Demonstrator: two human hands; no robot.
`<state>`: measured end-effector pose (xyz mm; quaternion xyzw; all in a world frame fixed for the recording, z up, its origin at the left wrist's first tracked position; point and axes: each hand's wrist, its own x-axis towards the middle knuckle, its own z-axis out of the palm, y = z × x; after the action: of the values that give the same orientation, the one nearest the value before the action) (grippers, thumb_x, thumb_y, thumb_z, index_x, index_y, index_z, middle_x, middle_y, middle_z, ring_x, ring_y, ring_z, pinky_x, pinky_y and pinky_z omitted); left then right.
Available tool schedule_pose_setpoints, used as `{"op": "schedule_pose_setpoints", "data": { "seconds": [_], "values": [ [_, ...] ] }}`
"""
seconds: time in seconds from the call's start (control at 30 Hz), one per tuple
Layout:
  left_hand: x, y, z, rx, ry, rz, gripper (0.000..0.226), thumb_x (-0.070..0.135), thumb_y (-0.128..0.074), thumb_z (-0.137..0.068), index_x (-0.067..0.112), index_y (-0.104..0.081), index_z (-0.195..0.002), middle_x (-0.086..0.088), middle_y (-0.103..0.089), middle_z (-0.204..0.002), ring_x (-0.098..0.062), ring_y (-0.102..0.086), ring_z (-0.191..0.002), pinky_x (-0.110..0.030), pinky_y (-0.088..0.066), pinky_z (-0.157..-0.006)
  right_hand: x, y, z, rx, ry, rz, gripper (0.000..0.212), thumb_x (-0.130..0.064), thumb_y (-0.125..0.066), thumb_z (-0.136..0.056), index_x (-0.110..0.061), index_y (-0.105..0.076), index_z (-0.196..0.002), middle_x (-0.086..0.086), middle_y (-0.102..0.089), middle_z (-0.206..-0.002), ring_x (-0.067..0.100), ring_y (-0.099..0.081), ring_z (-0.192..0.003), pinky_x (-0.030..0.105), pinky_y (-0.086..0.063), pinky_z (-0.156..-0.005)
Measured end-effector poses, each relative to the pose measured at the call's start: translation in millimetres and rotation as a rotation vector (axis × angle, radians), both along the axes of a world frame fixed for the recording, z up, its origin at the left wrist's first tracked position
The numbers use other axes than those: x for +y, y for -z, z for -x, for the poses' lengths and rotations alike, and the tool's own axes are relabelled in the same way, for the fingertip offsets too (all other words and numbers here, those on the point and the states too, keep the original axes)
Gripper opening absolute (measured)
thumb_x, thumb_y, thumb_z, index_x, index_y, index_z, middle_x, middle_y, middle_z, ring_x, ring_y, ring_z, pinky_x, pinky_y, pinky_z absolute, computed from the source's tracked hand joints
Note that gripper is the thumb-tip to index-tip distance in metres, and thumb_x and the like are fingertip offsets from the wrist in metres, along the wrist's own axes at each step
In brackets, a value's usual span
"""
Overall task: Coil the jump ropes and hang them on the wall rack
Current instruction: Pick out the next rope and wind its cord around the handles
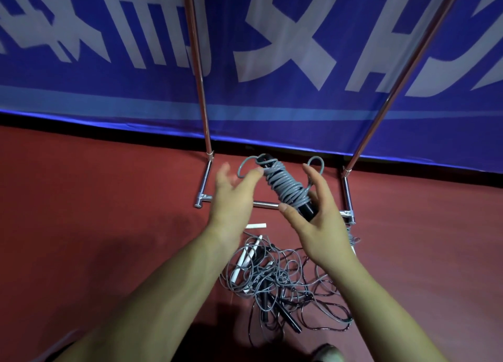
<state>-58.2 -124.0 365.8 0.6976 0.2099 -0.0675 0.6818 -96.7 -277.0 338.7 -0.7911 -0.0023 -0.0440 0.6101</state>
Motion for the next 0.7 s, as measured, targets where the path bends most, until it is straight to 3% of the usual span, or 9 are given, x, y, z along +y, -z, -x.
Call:
{"op": "schedule_pose_setpoints", "data": {
  "seconds": [0.07,0.1,0.17,0.3,0.4,0.5,0.57,0.7],
  "values": [
    [-5.0,-3.8,3.1,0.273,0.142,0.369,0.038,0.049,-0.069,-0.087,0.021,-0.064,-0.112,-0.005,-0.071,-0.112,-0.018,-0.068,-0.088,-0.039,-0.054,-0.094,2.2,0.8,0.1,-0.018,0.008,0.108,0.074,-0.022,-0.076,-0.088,-0.041,-0.036,-0.147,-0.01,-0.066,-0.115,0.007,-0.067,-0.101,0.024,-0.05,-0.092],
    [-6.7,-2.1,3.7,0.313,0.192,0.452,0.039,0.05,-0.068,-0.087,0.017,-0.067,-0.108,-0.007,-0.074,-0.101,-0.018,-0.069,-0.078,-0.035,-0.057,-0.082,4.2,0.3,1.2,-0.028,-0.008,0.18,0.073,-0.024,-0.076,-0.088,-0.039,-0.037,-0.147,-0.014,-0.064,-0.118,0.002,-0.064,-0.105,0.021,-0.048,-0.093],
    [-10.1,4.3,1.2,0.265,0.162,0.494,0.038,0.042,-0.069,-0.089,0.009,-0.07,-0.109,-0.014,-0.074,-0.096,-0.023,-0.07,-0.074,-0.03,-0.056,-0.067,9.7,0.0,4.4,-0.07,-0.092,0.305,0.066,-0.032,-0.073,-0.09,-0.031,-0.042,-0.147,-0.019,-0.059,-0.128,-0.005,-0.056,-0.116,0.017,-0.043,-0.099],
    [-8.9,8.7,-3.5,0.23,-0.016,0.396,0.013,0.023,-0.063,-0.091,0.012,-0.068,-0.095,-0.006,-0.071,-0.08,-0.02,-0.064,-0.062,-0.022,-0.045,-0.05,18.1,0.9,8.3,-0.055,-0.198,0.246,0.042,-0.04,-0.058,-0.094,-0.035,-0.056,-0.136,-0.023,-0.057,-0.133,0.004,-0.052,-0.126,0.037,-0.043,-0.107],
    [-6.3,7.3,-6.3,0.196,-0.029,0.446,0.011,0.016,-0.057,-0.088,0.011,-0.064,-0.082,-0.003,-0.07,-0.072,-0.017,-0.062,-0.057,-0.025,-0.047,-0.055,19.9,-7.4,5.8,-0.039,-0.162,-0.022,0.027,-0.021,-0.066,-0.094,-0.025,-0.071,-0.12,-0.01,-0.068,-0.126,0.013,-0.061,-0.122,0.04,-0.049,-0.103],
    [-8.6,4.1,-4.1,0.161,0.019,0.469,0.015,0.015,-0.063,-0.089,0.012,-0.063,-0.074,-0.008,-0.069,-0.076,-0.023,-0.062,-0.062,-0.031,-0.05,-0.062,19.3,-19.3,4.8,0.026,-0.128,-0.332,0.02,0.001,-0.068,-0.089,-0.013,-0.077,-0.1,0.001,-0.076,-0.109,0.007,-0.069,-0.096,0.024,-0.052,-0.083],
    [-9.9,1.5,-1.2,0.184,0.074,0.531,0.025,0.02,-0.065,-0.091,0.012,-0.061,-0.067,-0.008,-0.069,-0.073,-0.025,-0.058,-0.062,-0.034,-0.05,-0.06,18.0,-20.9,5.2,0.047,-0.114,-0.428,0.015,0.005,-0.068,-0.086,-0.005,-0.076,-0.095,0.006,-0.076,-0.105,0.004,-0.066,-0.079,0.02,-0.051,-0.072],
    [-9.7,2.8,-1.4,0.218,0.129,0.602,0.03,0.023,-0.065,-0.091,0.014,-0.062,-0.062,-0.005,-0.068,-0.073,-0.024,-0.056,-0.064,-0.035,-0.046,-0.065,15.2,-19.8,4.0,0.026,-0.105,-0.456,0.011,0.003,-0.071,-0.081,-0.006,-0.072,-0.087,0.009,-0.076,-0.103,0.006,-0.064,-0.074,0.021,-0.051,-0.069]
  ]
}}
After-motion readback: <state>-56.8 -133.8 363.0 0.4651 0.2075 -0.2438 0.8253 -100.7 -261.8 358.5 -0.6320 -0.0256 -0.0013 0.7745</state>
